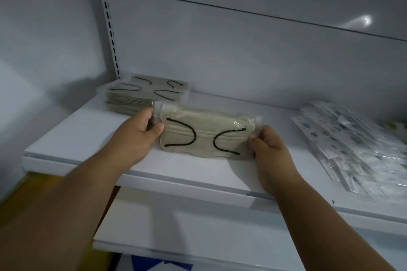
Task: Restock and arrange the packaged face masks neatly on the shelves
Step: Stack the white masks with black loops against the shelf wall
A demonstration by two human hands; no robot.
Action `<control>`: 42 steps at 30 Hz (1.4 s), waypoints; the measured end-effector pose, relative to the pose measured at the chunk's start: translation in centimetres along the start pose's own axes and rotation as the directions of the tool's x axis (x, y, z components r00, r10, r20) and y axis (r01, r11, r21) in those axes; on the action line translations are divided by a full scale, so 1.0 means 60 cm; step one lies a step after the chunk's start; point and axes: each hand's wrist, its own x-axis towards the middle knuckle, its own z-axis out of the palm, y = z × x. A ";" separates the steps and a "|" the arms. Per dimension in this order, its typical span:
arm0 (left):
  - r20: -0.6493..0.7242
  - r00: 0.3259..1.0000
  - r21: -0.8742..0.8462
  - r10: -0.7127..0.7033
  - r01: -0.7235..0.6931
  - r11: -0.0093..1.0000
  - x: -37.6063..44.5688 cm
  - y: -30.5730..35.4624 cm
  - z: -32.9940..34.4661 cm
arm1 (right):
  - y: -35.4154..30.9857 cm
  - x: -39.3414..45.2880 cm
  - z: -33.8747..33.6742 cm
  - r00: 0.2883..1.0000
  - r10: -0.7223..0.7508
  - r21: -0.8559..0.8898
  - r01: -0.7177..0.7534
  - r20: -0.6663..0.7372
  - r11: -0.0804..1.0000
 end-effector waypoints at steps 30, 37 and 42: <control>0.039 0.977 0.166 -0.211 0.202 0.965 0.409 -0.094 -0.178 | -0.128 0.341 0.286 0.984 0.174 -0.254 -0.159 0.041 0.954; 0.100 0.977 0.217 -0.188 0.163 0.963 0.413 -0.125 -0.180 | -0.120 0.335 0.294 0.990 0.142 -0.327 -0.134 0.000 0.935; 0.119 0.981 0.257 -0.156 0.121 0.959 0.403 -0.133 -0.184 | -0.118 0.313 0.304 0.990 0.137 -0.340 -0.119 0.032 0.933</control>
